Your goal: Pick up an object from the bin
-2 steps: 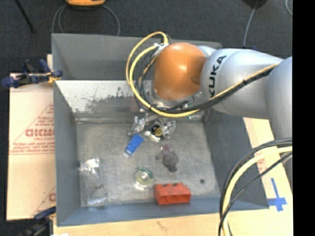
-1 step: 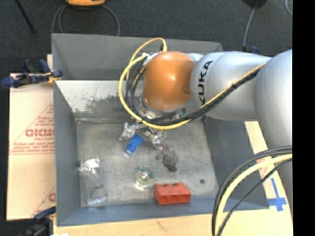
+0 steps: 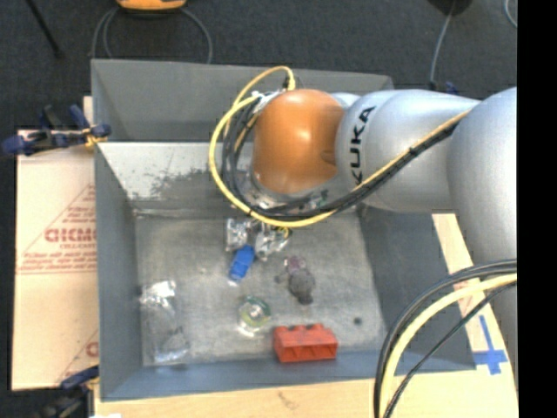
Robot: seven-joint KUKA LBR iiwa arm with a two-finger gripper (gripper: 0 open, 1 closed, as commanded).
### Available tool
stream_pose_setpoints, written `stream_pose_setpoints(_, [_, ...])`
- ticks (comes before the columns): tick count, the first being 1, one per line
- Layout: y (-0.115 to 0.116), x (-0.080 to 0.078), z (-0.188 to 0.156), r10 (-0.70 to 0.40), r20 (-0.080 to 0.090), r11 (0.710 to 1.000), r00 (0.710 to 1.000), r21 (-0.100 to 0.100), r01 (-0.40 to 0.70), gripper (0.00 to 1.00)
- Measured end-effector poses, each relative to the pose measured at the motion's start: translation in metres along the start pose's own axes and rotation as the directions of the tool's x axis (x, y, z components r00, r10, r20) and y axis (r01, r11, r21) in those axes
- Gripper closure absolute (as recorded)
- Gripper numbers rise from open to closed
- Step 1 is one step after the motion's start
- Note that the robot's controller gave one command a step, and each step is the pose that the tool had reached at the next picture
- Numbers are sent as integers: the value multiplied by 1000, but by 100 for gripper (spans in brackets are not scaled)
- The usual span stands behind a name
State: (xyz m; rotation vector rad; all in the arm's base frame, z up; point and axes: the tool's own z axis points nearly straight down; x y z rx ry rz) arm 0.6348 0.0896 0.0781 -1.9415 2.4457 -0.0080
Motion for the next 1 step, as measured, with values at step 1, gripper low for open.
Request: stream_pose_setpoints(1, [-8, -6, -153, -7, -6, 1000, 1000, -4, 7, 100])
